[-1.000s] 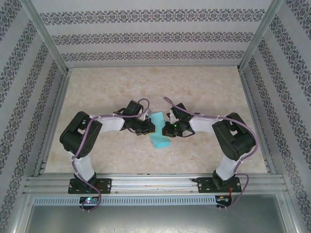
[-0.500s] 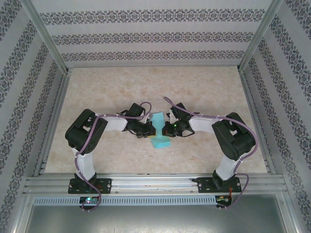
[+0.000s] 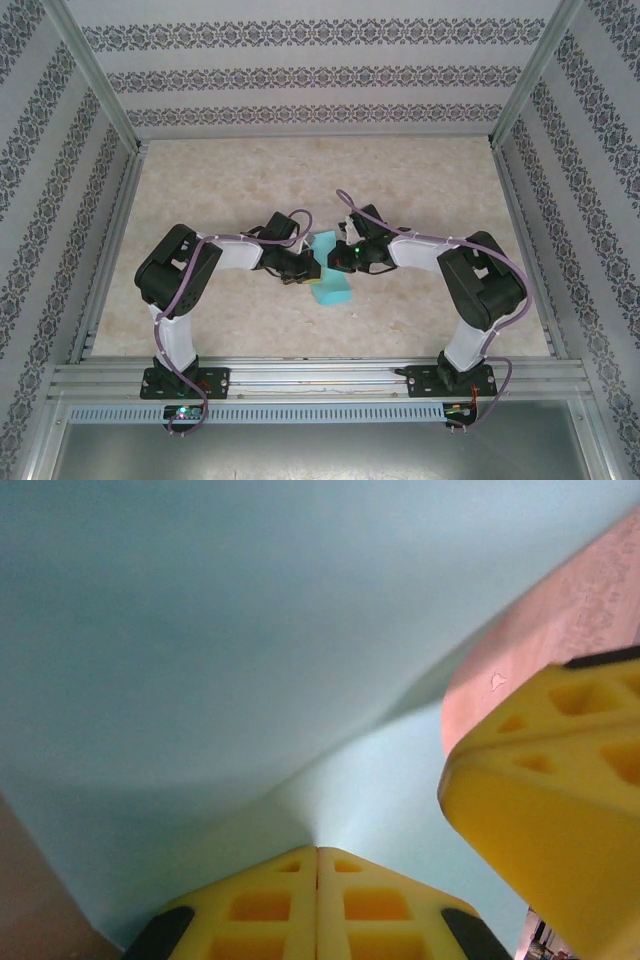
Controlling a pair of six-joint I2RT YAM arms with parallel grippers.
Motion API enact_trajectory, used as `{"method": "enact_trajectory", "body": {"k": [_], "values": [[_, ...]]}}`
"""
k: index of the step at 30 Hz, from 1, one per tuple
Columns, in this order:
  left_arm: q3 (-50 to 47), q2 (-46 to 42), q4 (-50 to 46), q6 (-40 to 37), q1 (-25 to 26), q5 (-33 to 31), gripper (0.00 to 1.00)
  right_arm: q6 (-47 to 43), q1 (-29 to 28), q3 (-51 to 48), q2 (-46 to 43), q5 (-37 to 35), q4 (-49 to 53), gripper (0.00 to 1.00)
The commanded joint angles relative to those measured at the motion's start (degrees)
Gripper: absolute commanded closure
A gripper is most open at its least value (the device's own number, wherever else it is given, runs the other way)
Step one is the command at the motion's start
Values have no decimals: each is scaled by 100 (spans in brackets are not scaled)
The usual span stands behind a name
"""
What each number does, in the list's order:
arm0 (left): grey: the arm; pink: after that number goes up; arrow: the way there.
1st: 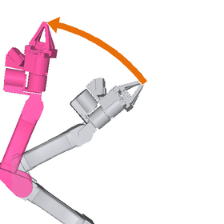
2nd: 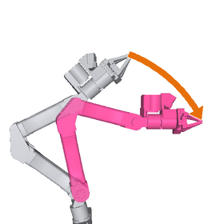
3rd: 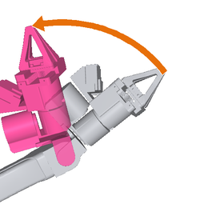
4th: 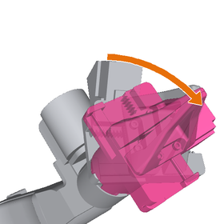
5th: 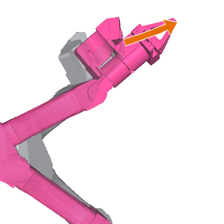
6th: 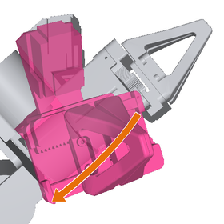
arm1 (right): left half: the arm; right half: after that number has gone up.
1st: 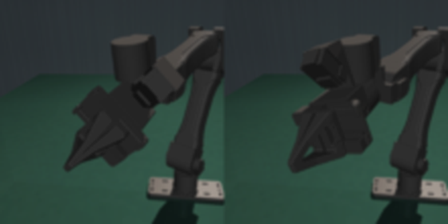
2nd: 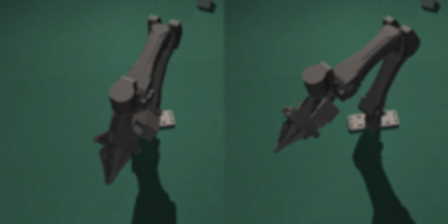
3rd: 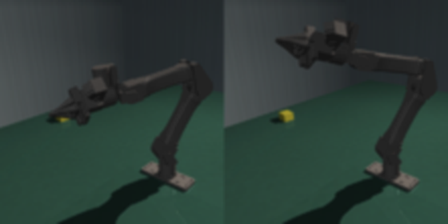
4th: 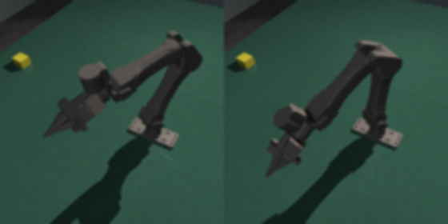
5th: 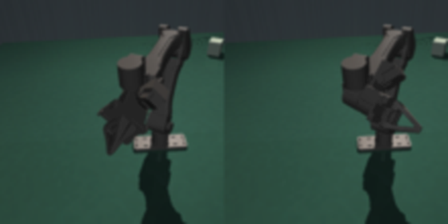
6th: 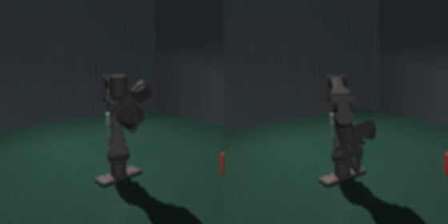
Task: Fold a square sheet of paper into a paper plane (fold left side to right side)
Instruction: Hold the square sheet of paper at the center of the table, then first fold the square sheet of paper in half at the center of the table.
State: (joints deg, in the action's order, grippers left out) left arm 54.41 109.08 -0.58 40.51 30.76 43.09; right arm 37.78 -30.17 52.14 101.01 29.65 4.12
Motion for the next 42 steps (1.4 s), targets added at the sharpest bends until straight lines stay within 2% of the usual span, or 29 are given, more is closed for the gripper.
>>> {"method": "enact_trajectory", "body": {"k": [1, 10, 19, 28, 37, 42], "values": [[-12, 277, -321, -147, 88, -319, 94, 123, -68, 238, 313, 37, -258, 100], [-83, 247, -363, -151, 88, -280, 94, 176, -46, 359, 836, -196, -292, 100], [-533, -85, -474, -97, 105, -245, 89, 370, 174, -43, 792, -742, -32, 100], [-1202, -569, -329, 136, 206, -204, 89, 318, 275, -134, 810, -799, 46, 100], [-713, -1172, -483, 167, 82, -383, 88, 447, 187, -186, 759, -726, -126, 100], [-291, -1101, -347, 130, 79, -315, 89, 450, 118, -187, 739, -730, -128, 100]]}}
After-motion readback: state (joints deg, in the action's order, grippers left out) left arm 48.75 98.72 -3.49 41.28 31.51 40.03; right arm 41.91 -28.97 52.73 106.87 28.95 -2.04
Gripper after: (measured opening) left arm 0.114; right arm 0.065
